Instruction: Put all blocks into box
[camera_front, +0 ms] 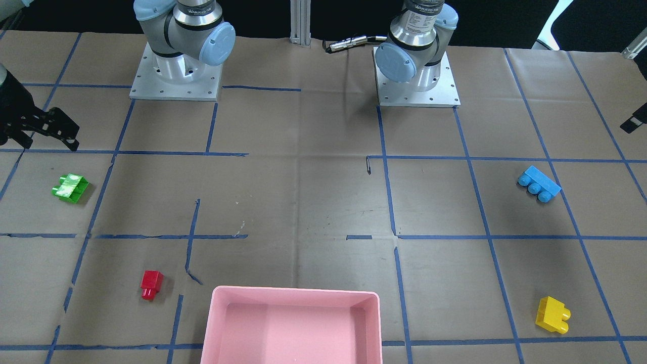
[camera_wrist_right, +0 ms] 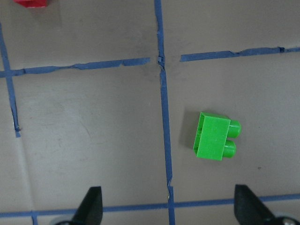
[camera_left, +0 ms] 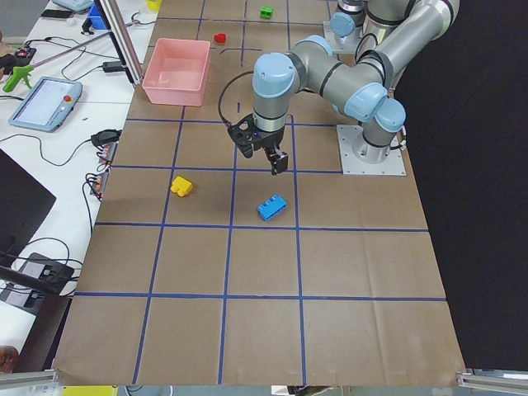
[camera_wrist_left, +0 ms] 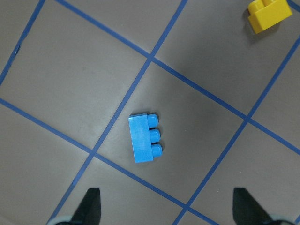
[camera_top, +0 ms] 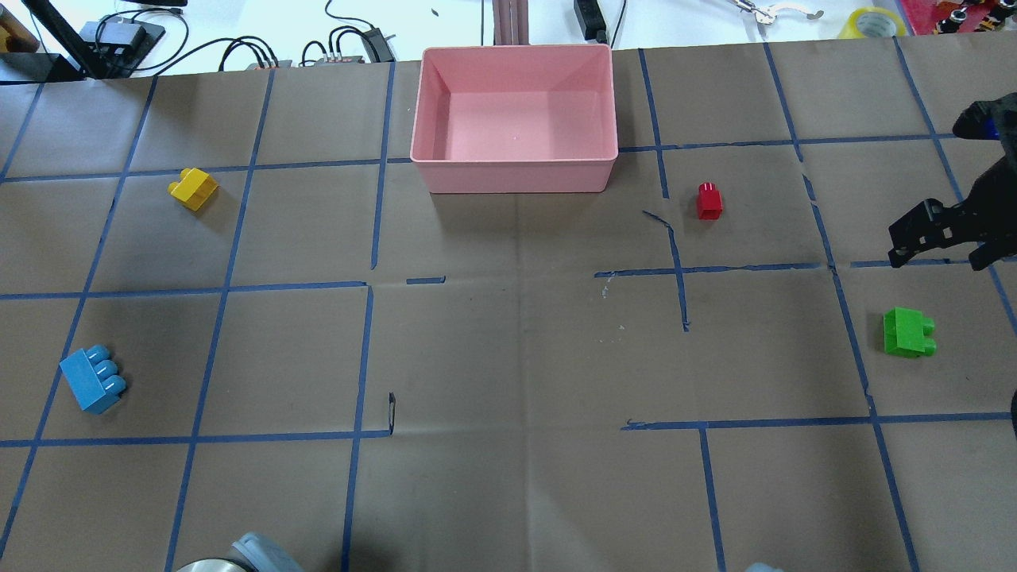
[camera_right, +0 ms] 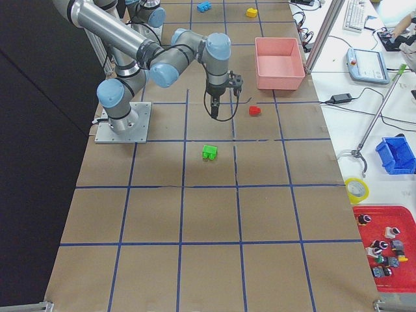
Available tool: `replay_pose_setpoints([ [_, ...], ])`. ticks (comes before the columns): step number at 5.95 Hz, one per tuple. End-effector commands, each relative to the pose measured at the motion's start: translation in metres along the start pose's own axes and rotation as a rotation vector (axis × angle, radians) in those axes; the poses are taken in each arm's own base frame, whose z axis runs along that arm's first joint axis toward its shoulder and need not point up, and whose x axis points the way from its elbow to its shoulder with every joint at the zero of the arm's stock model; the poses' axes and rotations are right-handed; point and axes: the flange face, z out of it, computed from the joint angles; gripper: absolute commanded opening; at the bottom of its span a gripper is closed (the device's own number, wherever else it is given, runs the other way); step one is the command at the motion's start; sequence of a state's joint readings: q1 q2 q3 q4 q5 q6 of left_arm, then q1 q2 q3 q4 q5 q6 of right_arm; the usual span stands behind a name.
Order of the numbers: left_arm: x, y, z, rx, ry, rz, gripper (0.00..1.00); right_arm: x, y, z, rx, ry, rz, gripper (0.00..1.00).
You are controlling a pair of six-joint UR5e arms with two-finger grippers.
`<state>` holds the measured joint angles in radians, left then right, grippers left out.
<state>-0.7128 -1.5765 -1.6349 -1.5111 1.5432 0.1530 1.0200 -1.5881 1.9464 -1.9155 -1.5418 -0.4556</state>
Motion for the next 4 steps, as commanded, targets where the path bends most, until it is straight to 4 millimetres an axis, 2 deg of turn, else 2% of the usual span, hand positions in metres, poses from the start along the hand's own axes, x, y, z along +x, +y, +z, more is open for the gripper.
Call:
replay_pose_setpoints([
  [1,-0.002,0.017,0.030,-0.019,0.000,-0.176,1.00,0.030,-0.024,0.083,-0.019,-0.014,0.024,0.99],
  [2,-0.005,0.014,0.042,-0.037,0.003,-0.184,1.00,0.033,-0.012,0.106,-0.050,-0.031,0.038,0.99],
  [3,-0.005,0.016,0.056,-0.063,0.003,-0.185,1.00,0.056,0.002,0.118,-0.037,-0.032,0.093,0.99],
  [4,-0.005,0.022,0.084,-0.077,0.003,-0.184,1.00,0.066,0.005,0.119,0.010,-0.002,0.045,0.99],
])
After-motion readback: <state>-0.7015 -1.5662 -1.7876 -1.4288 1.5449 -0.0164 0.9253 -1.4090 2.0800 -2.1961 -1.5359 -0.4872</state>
